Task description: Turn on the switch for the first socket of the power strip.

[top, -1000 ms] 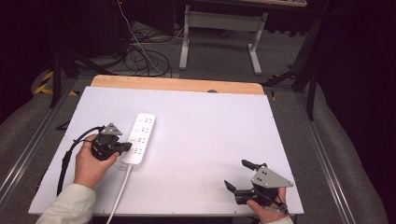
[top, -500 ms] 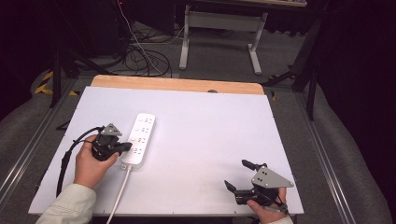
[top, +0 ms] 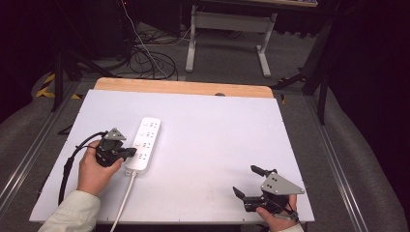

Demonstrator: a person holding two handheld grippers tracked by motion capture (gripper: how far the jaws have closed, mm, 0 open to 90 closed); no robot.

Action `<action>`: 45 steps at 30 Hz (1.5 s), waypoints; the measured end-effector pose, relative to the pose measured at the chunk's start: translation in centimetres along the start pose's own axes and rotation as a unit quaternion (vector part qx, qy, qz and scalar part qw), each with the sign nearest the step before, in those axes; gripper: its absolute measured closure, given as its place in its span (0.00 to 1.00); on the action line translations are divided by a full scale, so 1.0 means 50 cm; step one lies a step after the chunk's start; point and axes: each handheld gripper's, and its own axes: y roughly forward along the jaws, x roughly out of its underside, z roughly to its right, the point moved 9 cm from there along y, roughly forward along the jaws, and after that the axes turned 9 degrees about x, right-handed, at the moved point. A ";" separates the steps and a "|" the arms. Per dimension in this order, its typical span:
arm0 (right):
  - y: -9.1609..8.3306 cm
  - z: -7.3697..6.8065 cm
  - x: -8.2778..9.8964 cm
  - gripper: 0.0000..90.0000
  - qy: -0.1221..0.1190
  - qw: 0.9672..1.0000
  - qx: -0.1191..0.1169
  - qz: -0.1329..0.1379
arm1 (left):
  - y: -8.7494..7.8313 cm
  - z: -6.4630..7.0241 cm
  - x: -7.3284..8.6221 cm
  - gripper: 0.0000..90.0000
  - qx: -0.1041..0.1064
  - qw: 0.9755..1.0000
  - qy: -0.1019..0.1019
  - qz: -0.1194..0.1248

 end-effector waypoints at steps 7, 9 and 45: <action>0.000 0.000 0.000 0.13 0.000 1.000 0.001 -0.001 | 0.001 0.000 0.001 1.00 0.000 1.000 -0.004 0.001; 0.000 0.000 0.000 0.13 -0.001 1.000 0.001 -0.001 | 0.001 0.000 0.001 1.00 -0.005 1.000 -0.003 -0.001; 0.000 0.000 0.001 0.13 0.003 1.000 0.000 -0.002 | -0.034 -0.001 -0.017 1.00 -0.004 0.999 -0.012 0.038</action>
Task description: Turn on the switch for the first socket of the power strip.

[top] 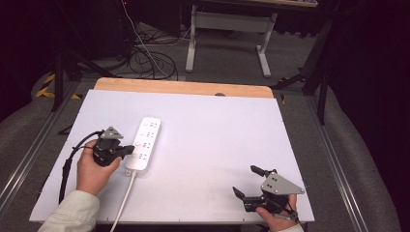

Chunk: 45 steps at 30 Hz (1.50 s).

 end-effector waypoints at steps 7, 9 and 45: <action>0.001 -0.001 0.001 0.13 0.000 1.000 -0.001 0.000 | -0.033 0.035 -0.022 1.00 0.014 1.000 0.018 0.019; 0.001 -0.001 0.000 0.13 0.000 1.000 0.000 0.000 | -0.038 0.039 -0.026 1.00 0.010 0.999 0.026 0.019; 0.001 0.001 0.003 0.13 0.001 1.000 0.001 -0.002 | -0.134 0.101 -0.051 0.23 0.015 0.990 0.075 0.122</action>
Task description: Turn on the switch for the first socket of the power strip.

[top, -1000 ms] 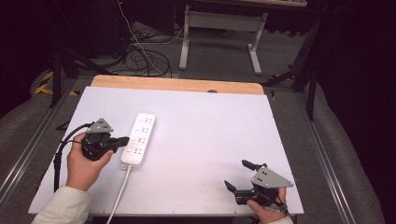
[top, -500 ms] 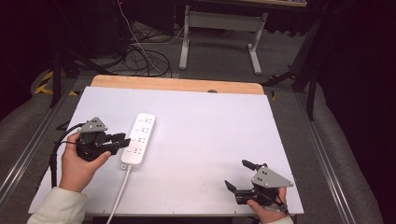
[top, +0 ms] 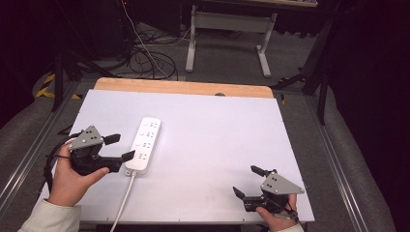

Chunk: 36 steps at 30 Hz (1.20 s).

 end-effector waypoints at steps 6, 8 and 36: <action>-0.002 0.001 0.000 0.13 0.002 1.000 0.000 0.000 | -0.042 0.018 -0.003 0.19 0.025 0.999 0.008 0.034; -0.002 0.002 0.000 0.13 0.003 1.000 0.000 0.001 | -0.053 0.021 0.002 0.18 0.029 0.999 0.015 0.039; -0.004 0.002 -0.001 0.13 0.001 1.000 0.002 0.003 | -0.097 0.027 0.145 0.06 0.002 0.997 0.047 0.065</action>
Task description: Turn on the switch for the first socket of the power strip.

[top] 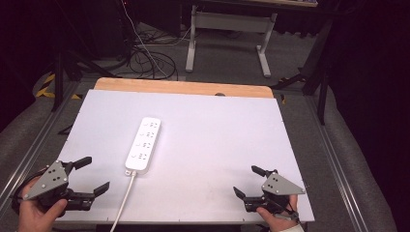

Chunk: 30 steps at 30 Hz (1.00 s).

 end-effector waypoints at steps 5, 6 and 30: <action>0.000 -0.002 0.000 0.13 0.000 1.000 0.000 0.000 | 0.002 0.004 0.021 0.06 0.002 1.000 0.002 0.002; 0.000 -0.002 0.000 0.13 -0.001 1.000 0.000 0.000 | 0.003 0.005 0.026 0.06 0.004 1.000 0.001 0.001; 0.002 -0.002 0.001 0.13 0.000 1.000 0.000 -0.001 | 0.020 0.006 0.086 0.08 0.023 0.999 -0.023 -0.007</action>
